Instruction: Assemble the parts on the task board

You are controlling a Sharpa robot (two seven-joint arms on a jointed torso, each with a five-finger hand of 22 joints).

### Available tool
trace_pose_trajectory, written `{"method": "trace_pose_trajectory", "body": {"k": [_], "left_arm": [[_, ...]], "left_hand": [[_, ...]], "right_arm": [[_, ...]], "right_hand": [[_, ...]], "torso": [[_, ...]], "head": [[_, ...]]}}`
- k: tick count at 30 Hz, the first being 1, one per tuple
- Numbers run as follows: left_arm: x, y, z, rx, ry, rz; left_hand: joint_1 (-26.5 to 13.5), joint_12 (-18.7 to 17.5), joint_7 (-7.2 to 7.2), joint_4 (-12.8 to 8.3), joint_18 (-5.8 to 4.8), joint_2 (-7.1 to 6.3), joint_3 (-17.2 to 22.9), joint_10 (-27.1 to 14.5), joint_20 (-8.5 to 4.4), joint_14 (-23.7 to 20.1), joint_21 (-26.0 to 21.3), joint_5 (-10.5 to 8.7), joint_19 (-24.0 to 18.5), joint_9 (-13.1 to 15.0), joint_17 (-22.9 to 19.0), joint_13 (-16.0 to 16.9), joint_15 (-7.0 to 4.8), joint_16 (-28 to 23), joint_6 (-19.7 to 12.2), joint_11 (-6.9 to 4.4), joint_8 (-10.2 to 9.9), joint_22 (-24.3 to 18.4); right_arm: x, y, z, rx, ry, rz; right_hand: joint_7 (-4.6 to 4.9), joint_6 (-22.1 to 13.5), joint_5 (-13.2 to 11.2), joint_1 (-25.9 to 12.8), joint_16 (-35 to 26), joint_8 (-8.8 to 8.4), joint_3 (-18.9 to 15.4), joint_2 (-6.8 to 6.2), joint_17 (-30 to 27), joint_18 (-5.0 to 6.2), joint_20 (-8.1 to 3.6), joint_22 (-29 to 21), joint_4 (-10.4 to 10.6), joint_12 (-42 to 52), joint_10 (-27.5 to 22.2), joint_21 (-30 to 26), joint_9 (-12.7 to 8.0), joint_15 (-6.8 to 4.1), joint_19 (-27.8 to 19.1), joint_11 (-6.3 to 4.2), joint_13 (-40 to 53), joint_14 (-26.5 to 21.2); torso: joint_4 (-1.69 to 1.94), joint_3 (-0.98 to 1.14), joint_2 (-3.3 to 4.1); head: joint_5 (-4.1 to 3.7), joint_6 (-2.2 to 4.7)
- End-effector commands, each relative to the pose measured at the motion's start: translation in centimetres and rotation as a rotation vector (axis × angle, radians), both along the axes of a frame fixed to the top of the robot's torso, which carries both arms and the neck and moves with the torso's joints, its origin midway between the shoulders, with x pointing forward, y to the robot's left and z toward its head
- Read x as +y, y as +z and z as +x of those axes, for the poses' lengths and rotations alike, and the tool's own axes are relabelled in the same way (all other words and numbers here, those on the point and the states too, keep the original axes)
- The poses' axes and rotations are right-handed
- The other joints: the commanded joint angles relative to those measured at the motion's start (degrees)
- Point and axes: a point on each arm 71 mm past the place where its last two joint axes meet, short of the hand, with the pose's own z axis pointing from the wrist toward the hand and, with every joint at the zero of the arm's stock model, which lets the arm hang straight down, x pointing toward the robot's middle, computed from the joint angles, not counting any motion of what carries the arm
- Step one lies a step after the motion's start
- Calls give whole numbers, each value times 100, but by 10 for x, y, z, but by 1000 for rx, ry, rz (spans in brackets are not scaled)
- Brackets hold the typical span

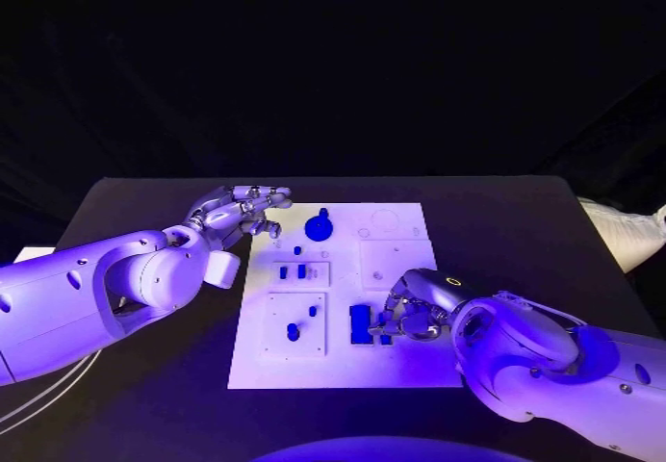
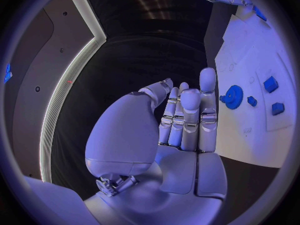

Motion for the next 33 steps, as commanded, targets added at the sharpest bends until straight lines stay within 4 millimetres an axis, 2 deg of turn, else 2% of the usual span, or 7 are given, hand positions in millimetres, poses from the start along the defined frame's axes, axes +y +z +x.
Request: {"method": "trace_pose_trajectory", "body": {"k": [1, 11, 14, 17, 21, 26, 33], "left_arm": [[-2, -2, -1, -2, -19, -6], [-1, -17, -1, 31, 4, -15], [0, -21, 3, 33, 38, -21], [2, -26, 9, 32, 85, -32], [4, -33, 18, 28, 138, -36], [2, -42, 25, 13, 182, -32], [-6, -52, 33, -18, 220, -7]], "left_hand": [[-33, 27, -13, -3, 95, 45, -26, -32, -12, -42, -13, -22, -33, -5, -7, 3, 10, -37, -25, -3, 19, -6], [-28, 40, -15, -11, 97, 57, -39, -39, -11, -48, -36, -28, -35, -5, -20, 2, 10, -38, -26, -4, 23, -20], [-33, 42, -14, -10, 101, 55, -46, -41, -11, -58, -68, -30, -42, -5, -47, 2, 10, -51, -27, -3, 24, -31], [-48, 35, -10, -17, 99, 34, -83, -97, -4, -157, -101, -31, -72, -10, -220, -9, 23, -152, -57, 8, 15, -51], [-93, 23, -11, -7, 76, 20, -212, -266, 77, -1270, -665, -24, -826, -18, -1207, -39, 109, -1326, -159, 71, -12, -378], [-100, -175, 31, 81, -43, 77, -291, -392, 438, -2124, -1621, -47, -2493, -18, -2294, -59, 523, -3521, -273, 242, -91, -1548], [17, -539, 32, 37, 129, 202, -550, -476, 874, -2032, -1600, -42, -3283, -26, -3081, -62, 770, -5043, -316, 363, -260, -3073]], "right_arm": [[-2, 4, 3, 30, -28, 179], [-31, 5, 46, 94, -134, 588], [-43, 1, 65, 120, -176, 701], [-55, -4, 86, 133, -222, 825], [-68, -11, 113, 127, -280, 972], [-74, -15, 136, 99, -293, 1064], [-71, -18, 154, 80, -267, 1109]], "right_hand": [[25, -112, -56, -69, -113, -64, -88, -29, 122, 31, 48, 1201, 63, -356, -121, -135, -19, 60, 336, 64, -342, 330], [349, -801, 113, 807, -892, -579, -18, 375, -741, 245, 235, 576, -240, -2303, -905, -867, -277, 272, -192, 327, -1431, 108], [426, -921, 123, 1236, -2214, -731, 106, 566, -2105, 500, 287, -254, -430, -3783, -1525, -1869, -384, 331, -874, 388, -2350, -355], [537, -991, 86, 1602, -4142, -894, 192, 675, -3680, 920, 401, -2004, -484, -4877, -1824, -4096, -527, 472, -2263, 541, -3376, -1115], [692, -1026, 52, 1969, -5825, -1044, 276, 677, -4642, 935, 684, -3049, -433, -6009, -1921, -5572, -782, 812, -2959, 812, -4831, -1903], [773, -1159, 26, 2098, -7136, -1037, 298, 644, -5661, 987, 1000, -4082, -412, -6176, -2083, -6820, -1202, 1164, -3130, 948, -6196, -2270], [785, -1101, 38, 1989, -7681, -1035, 324, 702, -6489, 982, 1081, -5096, -639, -6198, -2053, -7723, -1686, 1159, -2571, 1000, -7250, -1840]], "torso": [[-26, -19, -51], [-93, -100, -260], [-105, -132, -337], [-112, -165, -444], [-111, -163, -533], [-88, -142, -624], [-66, -101, -711]], "head": [[5, 15], [5, 145], [-10, 271], [-21, 371], [-53, 516], [-68, 631], [-57, 765]]}}
